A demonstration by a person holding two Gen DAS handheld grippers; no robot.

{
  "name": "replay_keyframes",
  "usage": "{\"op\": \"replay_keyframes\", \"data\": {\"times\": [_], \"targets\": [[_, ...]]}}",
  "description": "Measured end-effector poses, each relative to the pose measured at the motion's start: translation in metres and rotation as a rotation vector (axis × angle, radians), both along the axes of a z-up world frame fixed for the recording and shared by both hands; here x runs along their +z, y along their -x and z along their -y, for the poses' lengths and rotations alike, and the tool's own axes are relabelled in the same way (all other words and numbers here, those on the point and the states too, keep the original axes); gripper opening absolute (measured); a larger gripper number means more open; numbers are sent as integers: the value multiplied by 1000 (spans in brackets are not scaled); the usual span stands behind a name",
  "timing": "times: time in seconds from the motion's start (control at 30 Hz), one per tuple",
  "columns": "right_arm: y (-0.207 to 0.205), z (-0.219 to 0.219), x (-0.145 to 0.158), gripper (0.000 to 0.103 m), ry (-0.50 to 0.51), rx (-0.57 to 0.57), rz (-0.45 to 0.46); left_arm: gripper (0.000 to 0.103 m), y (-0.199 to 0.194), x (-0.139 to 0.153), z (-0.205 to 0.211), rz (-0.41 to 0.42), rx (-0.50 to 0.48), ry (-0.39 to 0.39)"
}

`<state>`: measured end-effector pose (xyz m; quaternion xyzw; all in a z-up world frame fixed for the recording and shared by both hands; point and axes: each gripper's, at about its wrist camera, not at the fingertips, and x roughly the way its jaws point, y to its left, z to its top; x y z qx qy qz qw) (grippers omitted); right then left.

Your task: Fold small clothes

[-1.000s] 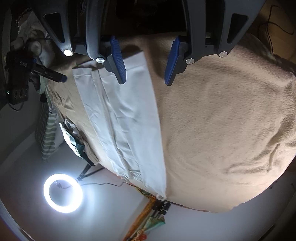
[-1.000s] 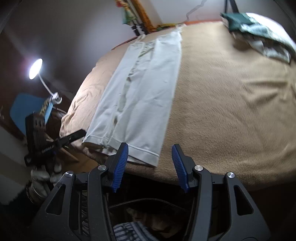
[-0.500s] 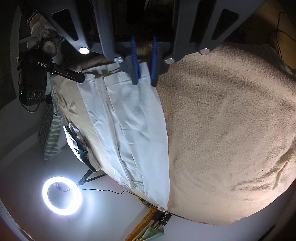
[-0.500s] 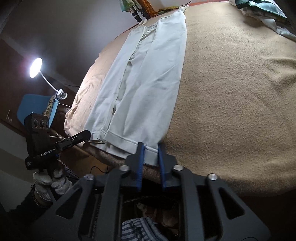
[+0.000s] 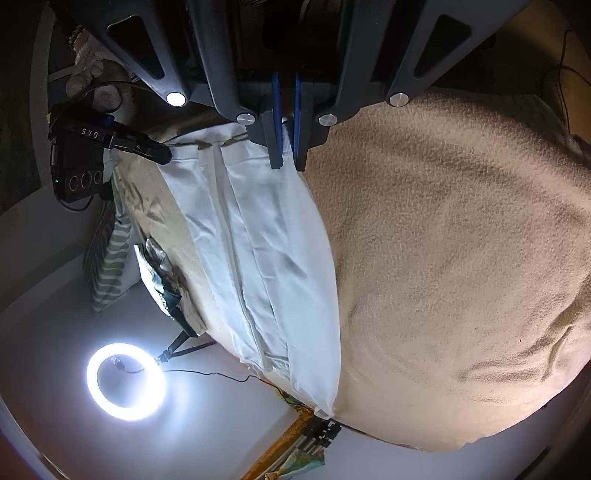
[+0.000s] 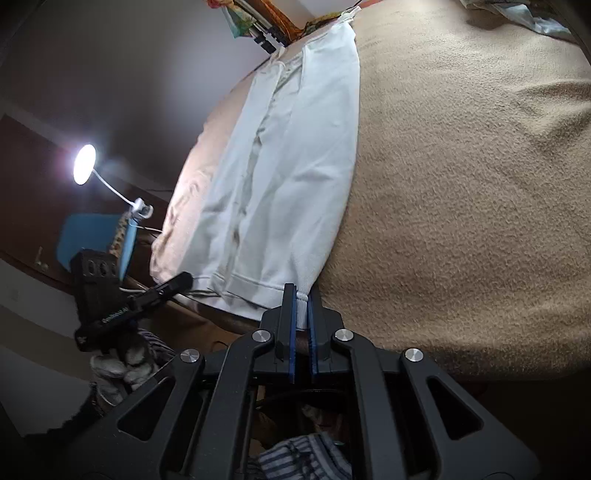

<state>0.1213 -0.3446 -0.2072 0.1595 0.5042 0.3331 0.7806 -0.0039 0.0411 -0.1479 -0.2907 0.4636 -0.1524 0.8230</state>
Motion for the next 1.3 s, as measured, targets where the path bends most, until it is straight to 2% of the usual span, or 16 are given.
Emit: {"op": "replay_keyframes", "data": {"times": [0.2, 0.5, 0.77, 0.97, 1.07, 1.13, 1.2, 1.3], "targets": [[-11, 3, 21, 7, -75, -2, 46, 2, -17, 21, -8, 52, 15, 11], [-66, -7, 39, 7, -103, -39, 89, 2, -71, 35, -13, 91, 53, -5], [-112, -15, 32, 7, -102, -75, 78, 2, -114, 27, -18, 82, 79, -33], [-130, -24, 19, 7, -41, -82, 63, 2, -130, 17, -15, 74, 84, -66], [-133, -25, 21, 7, -32, -76, 86, 7, -132, 15, -16, 73, 93, -86], [-134, -24, 24, 14, -27, -69, 83, 19, -129, 18, -20, 88, 116, -107], [-131, -22, 31, 21, -13, -67, 113, 21, -122, 25, -26, 119, 142, -134], [-122, -15, 41, 21, -8, -69, 155, 21, -110, 34, -31, 160, 137, -146]]}}
